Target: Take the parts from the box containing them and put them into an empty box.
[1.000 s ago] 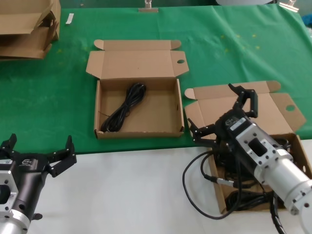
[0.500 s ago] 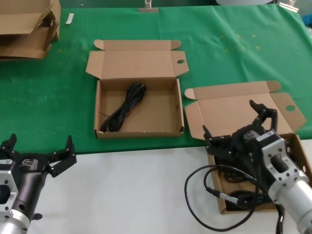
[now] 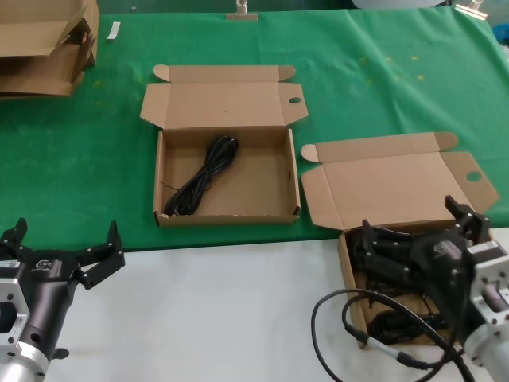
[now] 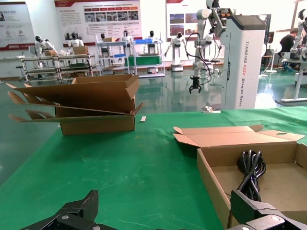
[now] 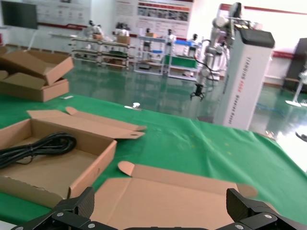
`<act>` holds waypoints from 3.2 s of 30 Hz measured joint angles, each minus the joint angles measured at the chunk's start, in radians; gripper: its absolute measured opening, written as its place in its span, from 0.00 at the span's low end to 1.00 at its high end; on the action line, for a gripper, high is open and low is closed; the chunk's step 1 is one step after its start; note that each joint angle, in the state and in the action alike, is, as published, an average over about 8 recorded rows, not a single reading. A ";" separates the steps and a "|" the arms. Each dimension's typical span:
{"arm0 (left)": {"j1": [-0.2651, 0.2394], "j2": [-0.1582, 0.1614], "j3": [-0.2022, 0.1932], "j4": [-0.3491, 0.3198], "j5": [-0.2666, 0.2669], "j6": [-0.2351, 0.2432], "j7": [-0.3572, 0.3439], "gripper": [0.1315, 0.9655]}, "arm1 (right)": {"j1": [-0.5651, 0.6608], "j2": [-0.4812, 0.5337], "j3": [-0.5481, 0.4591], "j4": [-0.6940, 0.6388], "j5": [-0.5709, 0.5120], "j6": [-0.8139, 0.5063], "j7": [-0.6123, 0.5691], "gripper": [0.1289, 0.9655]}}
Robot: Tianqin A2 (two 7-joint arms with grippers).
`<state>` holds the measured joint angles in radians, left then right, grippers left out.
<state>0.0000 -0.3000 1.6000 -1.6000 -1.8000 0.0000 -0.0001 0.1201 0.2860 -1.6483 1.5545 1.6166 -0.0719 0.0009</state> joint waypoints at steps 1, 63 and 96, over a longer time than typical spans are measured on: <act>0.000 0.000 0.000 0.000 0.000 0.000 0.000 1.00 | -0.009 0.001 0.003 0.003 0.013 0.005 0.000 1.00; 0.000 0.000 0.000 0.000 0.000 0.000 0.000 1.00 | -0.099 0.011 0.040 0.037 0.151 0.059 -0.001 1.00; 0.000 0.000 0.000 0.000 0.000 0.000 0.000 1.00 | -0.099 0.011 0.040 0.037 0.151 0.059 -0.001 1.00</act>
<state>0.0000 -0.3000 1.6000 -1.6000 -1.8000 0.0000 0.0000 0.0216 0.2975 -1.6086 1.5919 1.7672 -0.0128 0.0002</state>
